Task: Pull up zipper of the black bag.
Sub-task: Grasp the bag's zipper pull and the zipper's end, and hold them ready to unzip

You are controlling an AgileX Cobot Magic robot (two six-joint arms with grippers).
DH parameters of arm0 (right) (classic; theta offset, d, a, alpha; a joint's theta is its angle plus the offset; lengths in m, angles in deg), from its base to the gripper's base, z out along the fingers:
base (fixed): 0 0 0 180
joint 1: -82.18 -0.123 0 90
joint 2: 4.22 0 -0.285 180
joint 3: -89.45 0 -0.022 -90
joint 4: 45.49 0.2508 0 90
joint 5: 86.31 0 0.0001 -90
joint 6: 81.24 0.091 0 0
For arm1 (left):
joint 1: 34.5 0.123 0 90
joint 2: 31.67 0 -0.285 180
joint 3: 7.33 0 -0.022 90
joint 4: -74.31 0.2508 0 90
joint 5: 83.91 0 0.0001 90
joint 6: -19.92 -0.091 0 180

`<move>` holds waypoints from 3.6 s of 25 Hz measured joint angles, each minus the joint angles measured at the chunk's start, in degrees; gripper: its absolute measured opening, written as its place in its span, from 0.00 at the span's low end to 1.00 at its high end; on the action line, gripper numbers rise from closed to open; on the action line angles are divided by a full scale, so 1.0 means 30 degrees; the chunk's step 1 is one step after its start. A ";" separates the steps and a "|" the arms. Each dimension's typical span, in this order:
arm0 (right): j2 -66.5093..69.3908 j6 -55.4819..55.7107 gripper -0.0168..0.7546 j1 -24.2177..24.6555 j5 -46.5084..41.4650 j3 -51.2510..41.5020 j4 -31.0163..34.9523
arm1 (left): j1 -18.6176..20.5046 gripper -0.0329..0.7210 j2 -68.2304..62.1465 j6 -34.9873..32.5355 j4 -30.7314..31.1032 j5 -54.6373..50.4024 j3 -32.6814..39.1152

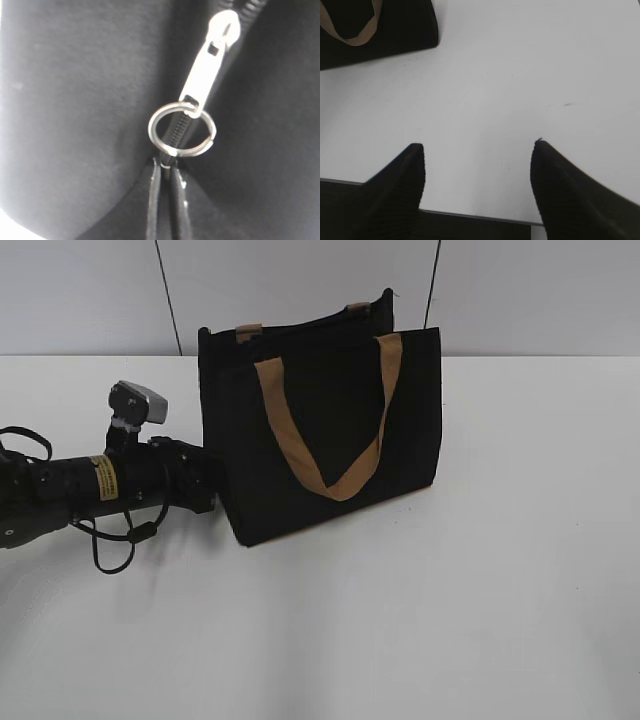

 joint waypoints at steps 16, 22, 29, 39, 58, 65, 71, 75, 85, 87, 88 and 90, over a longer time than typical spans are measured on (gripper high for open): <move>0.0000 0.0000 0.67 0.0000 0.0000 0.0000 0.0000 | 0.0000 0.06 0.1238 0.0028 0.0793 -0.1385 0.0462; 0.0000 0.0000 0.67 0.0000 0.0000 0.0000 0.0000 | 0.0000 0.05 0.4099 0.0064 0.0817 -0.2423 0.1996; 0.0000 0.0000 0.67 0.0000 0.0000 0.0000 0.0000 | 0.0000 0.05 0.8437 0.0304 0.0868 -0.5396 0.3130; 0.0000 0.0000 0.67 0.0000 0.0000 0.0000 0.0000 | 0.0000 0.05 1.3416 0.5497 0.5108 -0.8153 0.3285; 0.5194 -0.6142 0.67 0.0000 0.1422 0.1058 0.7562 | 0.0000 0.05 1.5563 0.9270 0.7794 -0.6660 0.3285; 0.9679 -1.2210 0.67 0.0000 0.2594 0.1995 1.2262 | 0.0000 0.05 1.5563 0.9302 0.7794 -0.6527 0.3285; 1.3453 -1.6227 0.67 0.0000 0.4221 0.1995 1.5213 | 0.0000 0.05 1.5563 0.9302 0.7794 -0.6527 0.3285; 1.6253 -1.8791 0.67 0.0000 0.4861 0.2010 1.7160 | 0.0000 0.05 1.5563 0.9302 0.7794 -0.6527 0.3285; 2.1265 -2.1873 0.67 -0.4040 0.8180 0.3838 1.9487 | 0.0000 0.05 1.5563 0.9302 0.7777 -0.6560 0.3285; 2.2580 -2.1873 0.67 -0.5471 0.9351 0.4794 1.9522 | 0.0000 0.05 1.5563 0.9302 0.7777 -0.6619 0.3285; 2.3360 -2.1873 0.67 -0.6168 0.9891 0.5281 1.9541 | 0.0000 0.05 1.5563 0.9302 0.7777 -0.6659 0.3285; 2.5013 -2.1873 0.67 -0.7400 1.0723 0.6177 1.9560 | 0.0000 0.05 1.5563 0.9302 0.7777 -0.6682 0.3285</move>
